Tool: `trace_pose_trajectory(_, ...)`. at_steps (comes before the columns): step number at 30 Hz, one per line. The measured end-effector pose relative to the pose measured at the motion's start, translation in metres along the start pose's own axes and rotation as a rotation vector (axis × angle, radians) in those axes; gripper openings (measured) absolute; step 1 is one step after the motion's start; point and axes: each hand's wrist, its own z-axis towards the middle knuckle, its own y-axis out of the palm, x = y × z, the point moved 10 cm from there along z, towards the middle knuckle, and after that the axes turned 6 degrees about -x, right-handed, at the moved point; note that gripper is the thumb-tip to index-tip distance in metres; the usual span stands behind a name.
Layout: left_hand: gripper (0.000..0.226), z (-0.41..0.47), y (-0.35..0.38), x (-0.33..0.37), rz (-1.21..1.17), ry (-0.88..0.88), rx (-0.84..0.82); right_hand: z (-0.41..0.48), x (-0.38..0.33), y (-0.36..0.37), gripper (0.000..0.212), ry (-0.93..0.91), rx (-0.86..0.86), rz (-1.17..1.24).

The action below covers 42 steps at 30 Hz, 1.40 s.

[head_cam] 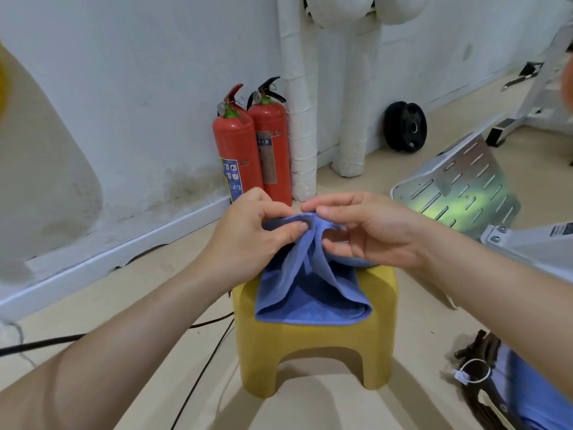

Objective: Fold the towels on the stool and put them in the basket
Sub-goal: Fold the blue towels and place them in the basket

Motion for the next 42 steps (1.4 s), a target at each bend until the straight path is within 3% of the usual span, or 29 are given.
trace_pose_trajectory(3, 0.009, 0.0, -0.002, 0.009, 0.026, 0.063, 0.012, -0.001, -0.017, 0.0, 0.028, -0.082, 0.059, -0.27)
trace_pose_trajectory(8, 0.013, -0.003, 0.004, 0.008, -0.333, 0.029, -0.06, -0.005, -0.043, -0.003, 0.041, -0.236, 0.237, -0.494)
trace_pose_trajectory(15, 0.01, -0.002, -0.016, 0.007, -0.274, 0.062, 0.152, -0.008, -0.047, 0.003, 0.016, -0.315, 0.3, -0.531)
trace_pose_trajectory(20, 0.004, -0.002, -0.017, 0.011, -0.167, 0.078, 0.151, -0.003, -0.035, 0.01, 0.019, -0.278, 0.216, -0.495)
trace_pose_trajectory(33, 0.006, -0.005, -0.025, 0.012, -0.148, 0.113, 0.268, -0.004, -0.038, 0.011, 0.017, -0.323, 0.275, -0.577)
trace_pose_trajectory(38, 0.007, -0.004, -0.023, 0.015, -0.242, 0.123, 0.244, -0.004, -0.039, 0.009, 0.013, -0.323, 0.228, -0.568)
trace_pose_trajectory(42, 0.009, -0.002, -0.021, 0.019, -0.418, 0.13, 0.183, -0.002, -0.034, 0.005, 0.005, -0.266, 0.126, -0.411)
